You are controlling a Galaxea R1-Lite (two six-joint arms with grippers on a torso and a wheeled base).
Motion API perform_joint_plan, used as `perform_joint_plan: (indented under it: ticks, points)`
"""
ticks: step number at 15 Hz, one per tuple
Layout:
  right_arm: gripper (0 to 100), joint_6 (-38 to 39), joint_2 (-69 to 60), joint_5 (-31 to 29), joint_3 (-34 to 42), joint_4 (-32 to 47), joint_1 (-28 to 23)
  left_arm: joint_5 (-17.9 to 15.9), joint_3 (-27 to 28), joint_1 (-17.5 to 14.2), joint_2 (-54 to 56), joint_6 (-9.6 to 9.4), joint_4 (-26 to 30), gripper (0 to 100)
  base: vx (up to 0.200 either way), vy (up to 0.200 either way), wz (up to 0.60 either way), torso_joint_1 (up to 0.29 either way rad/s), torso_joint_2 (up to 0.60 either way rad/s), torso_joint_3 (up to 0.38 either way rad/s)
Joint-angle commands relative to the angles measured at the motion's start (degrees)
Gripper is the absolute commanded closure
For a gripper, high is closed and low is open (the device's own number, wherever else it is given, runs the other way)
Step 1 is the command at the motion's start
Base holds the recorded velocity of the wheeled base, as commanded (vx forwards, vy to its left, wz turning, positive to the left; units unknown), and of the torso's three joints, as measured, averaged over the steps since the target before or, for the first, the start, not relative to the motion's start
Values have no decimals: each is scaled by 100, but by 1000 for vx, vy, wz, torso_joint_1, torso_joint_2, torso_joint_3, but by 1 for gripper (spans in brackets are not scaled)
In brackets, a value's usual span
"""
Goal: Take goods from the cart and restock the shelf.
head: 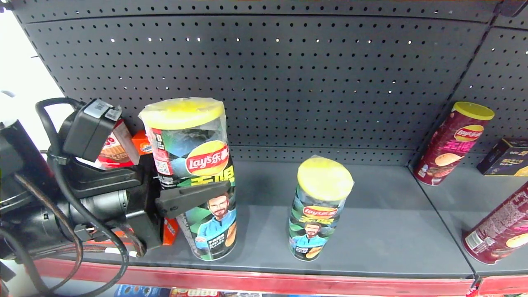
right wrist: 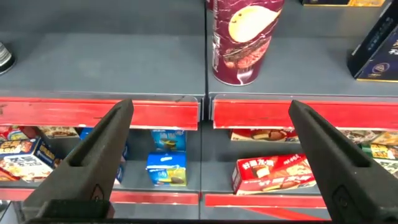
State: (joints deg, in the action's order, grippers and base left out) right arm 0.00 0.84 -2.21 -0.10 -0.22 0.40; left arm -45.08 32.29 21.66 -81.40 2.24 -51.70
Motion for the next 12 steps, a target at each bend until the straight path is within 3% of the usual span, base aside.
perform_joint_plan:
  ticks: [1,4,7,9,12]
  points:
    - [0,0,21,1,1,-4,4,-1,163,-4,-8,13,-51,100,0,0,0,0,0,0]
    - [0,0,21,1,1,-4,4,-71,576,-39,-386,-40,-86,100,0,0,0,0,0,0]
    - [0,0,21,1,1,-4,4,-106,638,-118,-614,-84,-341,100,0,0,0,0,0,0]
    - [0,0,21,1,1,-4,4,-467,743,-259,-1124,-92,-446,100,0,0,0,0,0,0]
    - [0,0,21,1,1,-4,4,-554,981,-312,-1405,-101,-569,100,0,0,0,0,0,0]
